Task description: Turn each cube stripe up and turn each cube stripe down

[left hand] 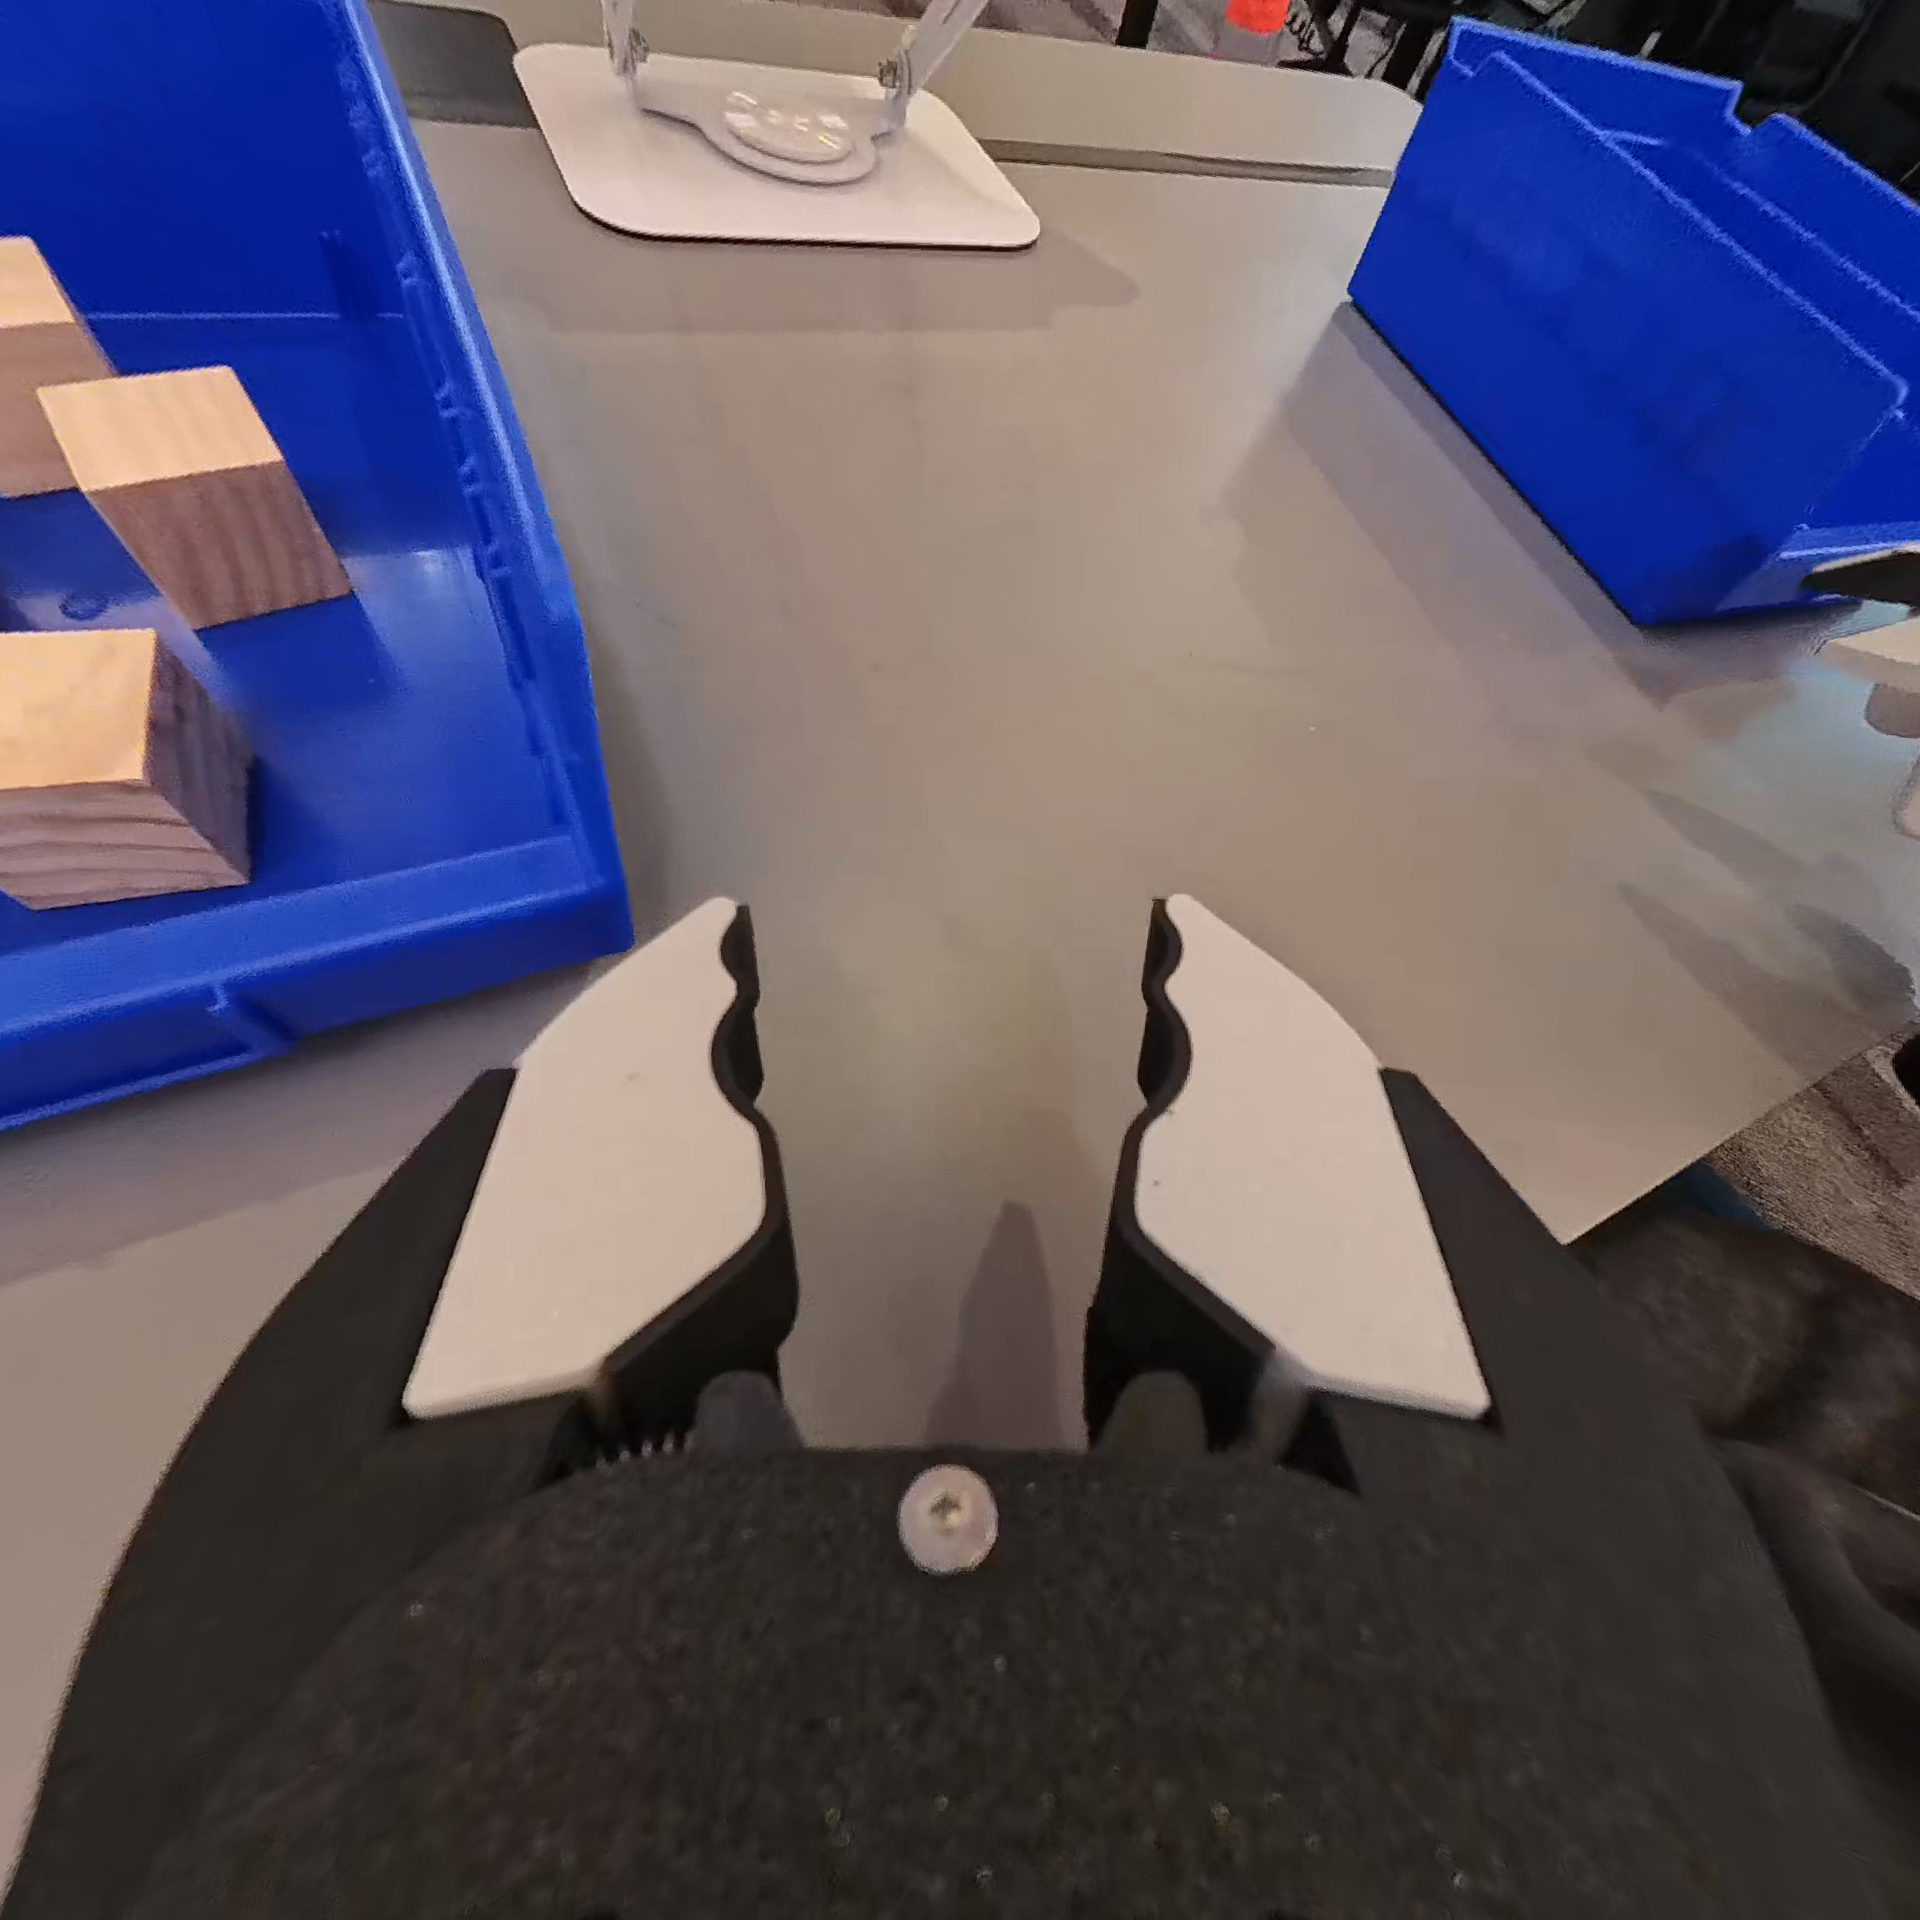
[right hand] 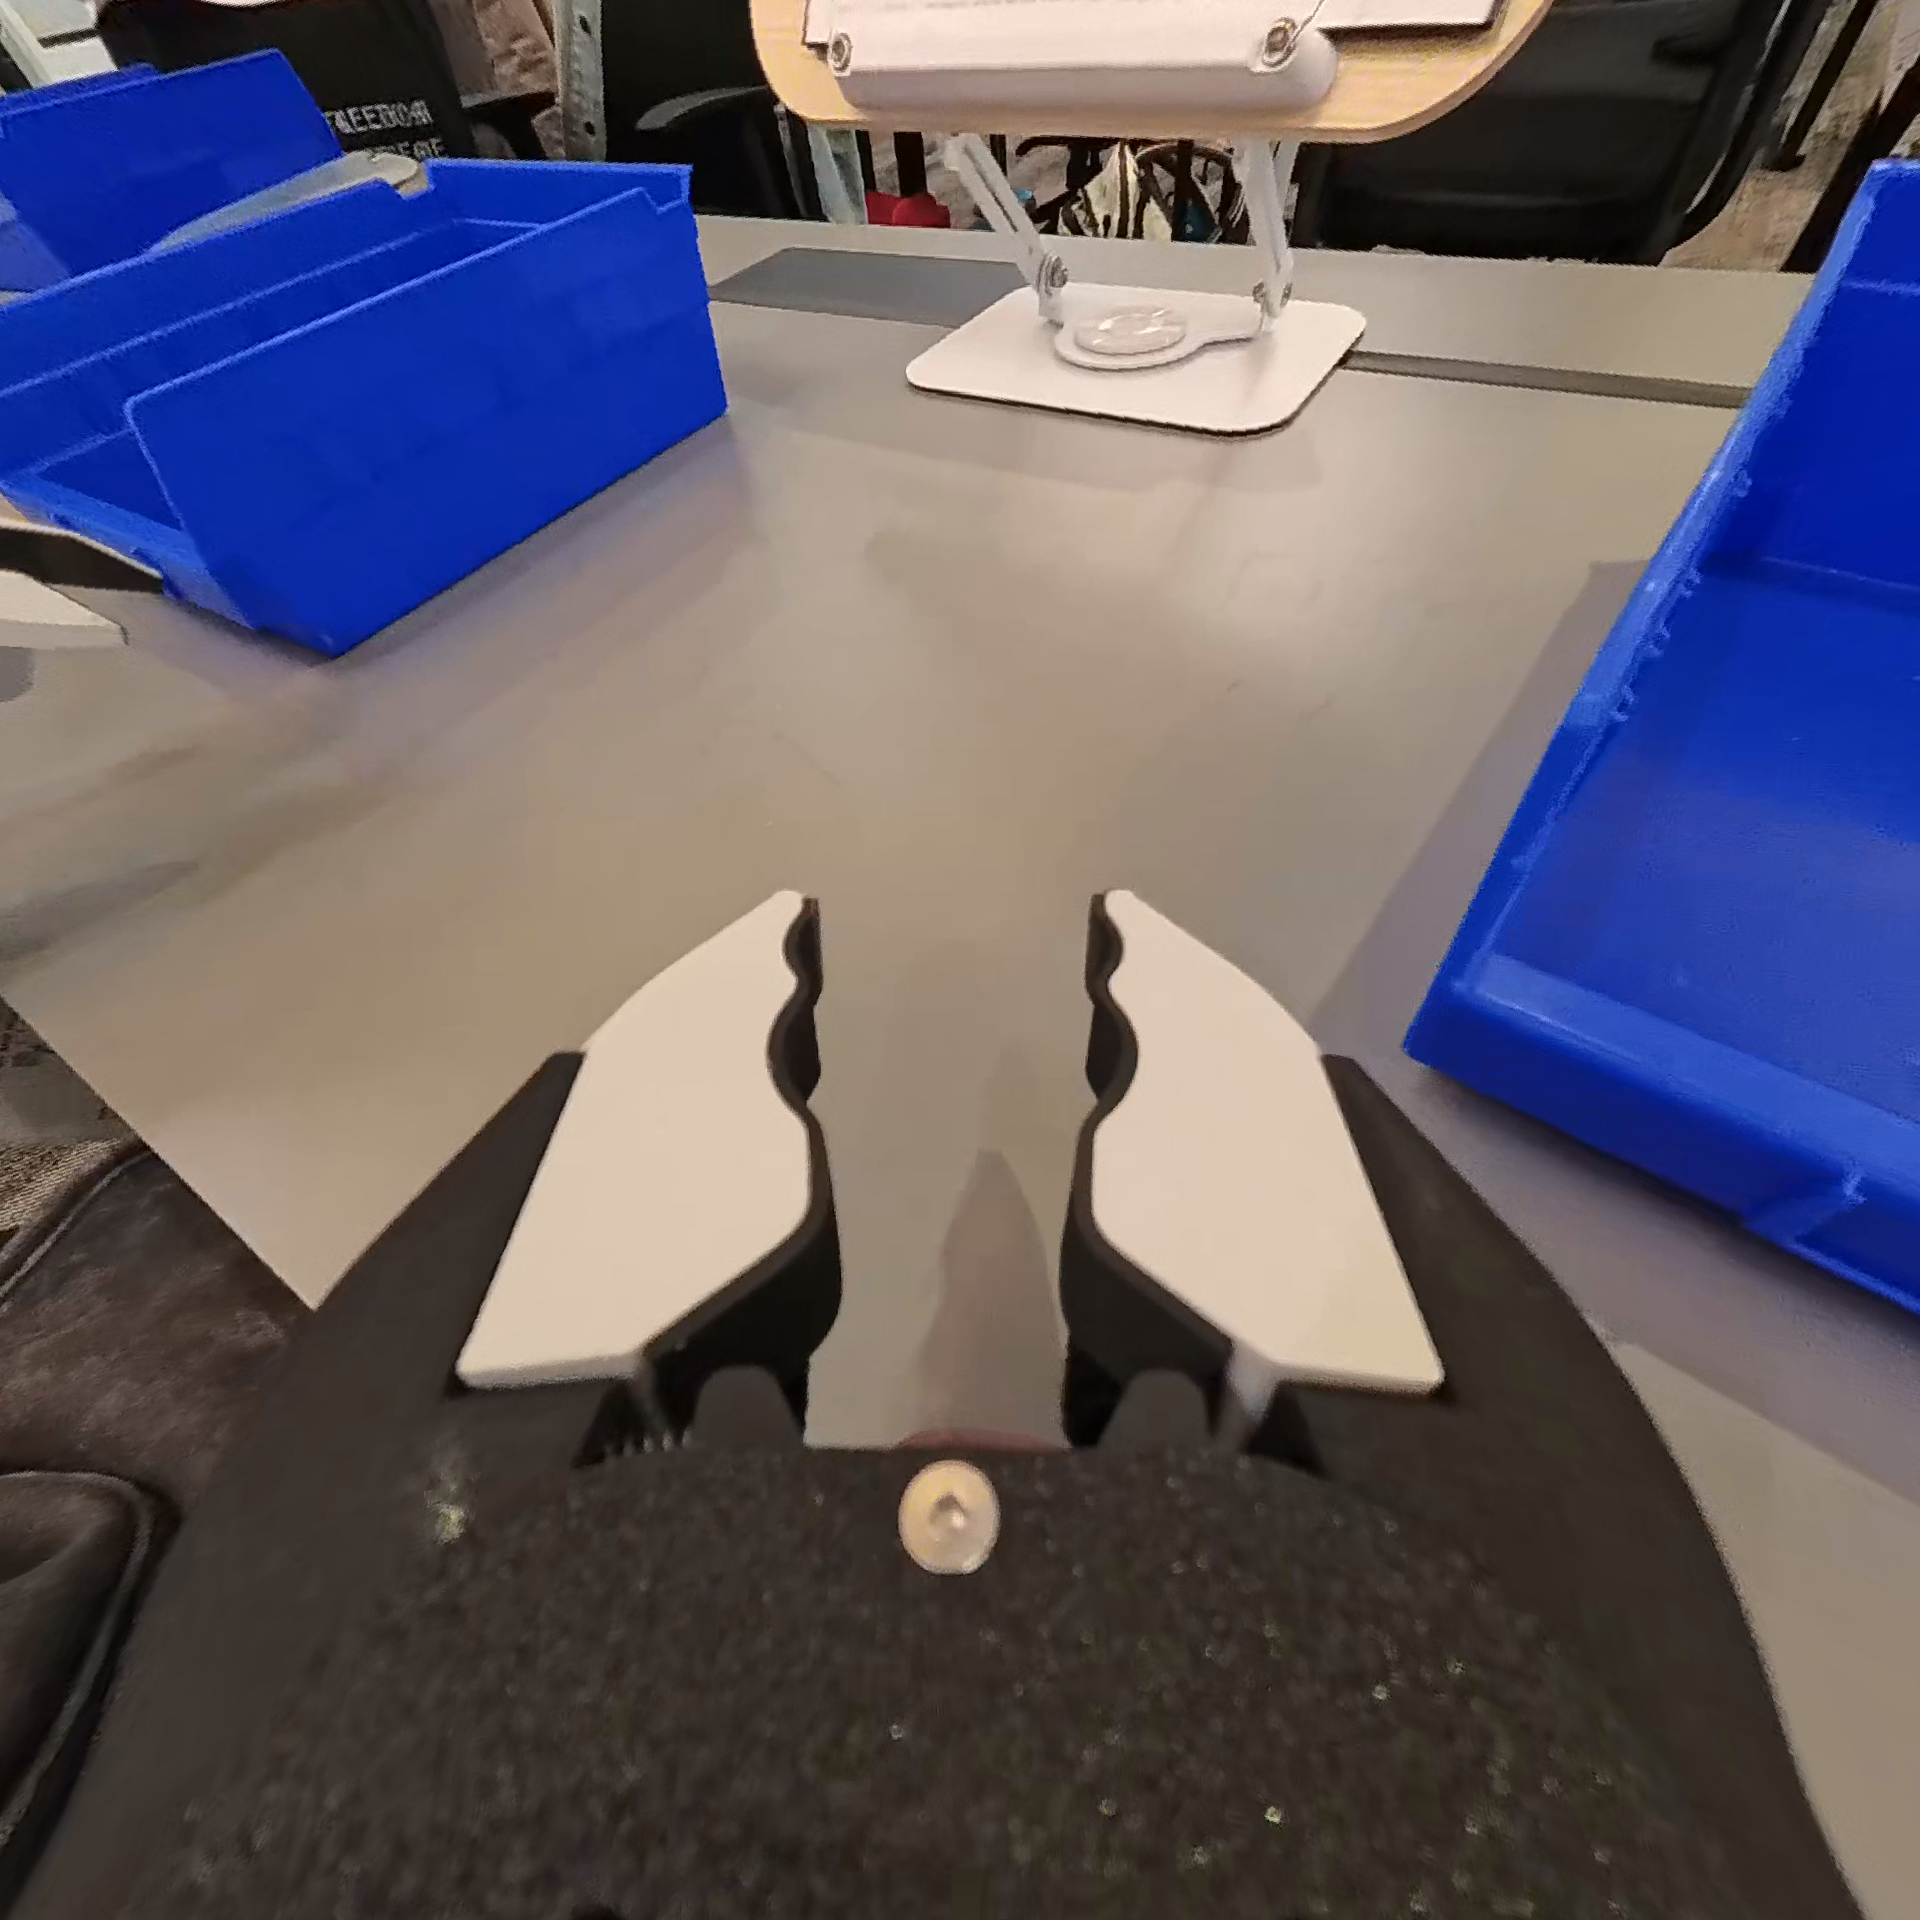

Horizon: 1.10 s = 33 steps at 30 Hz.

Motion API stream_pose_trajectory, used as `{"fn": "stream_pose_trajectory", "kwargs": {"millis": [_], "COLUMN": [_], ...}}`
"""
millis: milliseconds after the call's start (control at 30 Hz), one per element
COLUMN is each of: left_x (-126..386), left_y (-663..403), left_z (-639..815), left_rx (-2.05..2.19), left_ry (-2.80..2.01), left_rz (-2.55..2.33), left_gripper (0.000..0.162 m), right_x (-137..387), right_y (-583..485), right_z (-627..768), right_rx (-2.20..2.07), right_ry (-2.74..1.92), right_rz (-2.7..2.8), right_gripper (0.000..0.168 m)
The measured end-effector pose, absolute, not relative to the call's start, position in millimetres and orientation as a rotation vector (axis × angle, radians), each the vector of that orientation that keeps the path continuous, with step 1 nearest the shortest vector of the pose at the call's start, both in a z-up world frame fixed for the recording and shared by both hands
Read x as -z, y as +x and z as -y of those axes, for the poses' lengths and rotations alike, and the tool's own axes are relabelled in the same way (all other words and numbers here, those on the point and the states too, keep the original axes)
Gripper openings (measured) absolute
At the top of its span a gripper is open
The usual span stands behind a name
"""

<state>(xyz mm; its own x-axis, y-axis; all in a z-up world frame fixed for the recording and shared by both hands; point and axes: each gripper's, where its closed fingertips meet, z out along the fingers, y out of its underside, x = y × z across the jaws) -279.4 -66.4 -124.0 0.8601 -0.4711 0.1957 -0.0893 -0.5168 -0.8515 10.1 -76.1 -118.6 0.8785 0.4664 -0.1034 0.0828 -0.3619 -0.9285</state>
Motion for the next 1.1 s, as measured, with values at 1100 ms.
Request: {"fn": "stream_pose_trajectory", "kwargs": {"millis": [1100], "left_x": [160.0], "left_y": [-419.9], "left_z": [-62.0], "left_rx": [0.082], "left_ry": [-2.796], "left_rz": [-0.381], "left_gripper": [0.057], "right_x": [115.7], "right_y": [-2.4], "right_z": [88.8], "right_rx": [-0.429], "right_ry": [-1.927], "right_rz": [0.498], "right_gripper": [0.043]}}
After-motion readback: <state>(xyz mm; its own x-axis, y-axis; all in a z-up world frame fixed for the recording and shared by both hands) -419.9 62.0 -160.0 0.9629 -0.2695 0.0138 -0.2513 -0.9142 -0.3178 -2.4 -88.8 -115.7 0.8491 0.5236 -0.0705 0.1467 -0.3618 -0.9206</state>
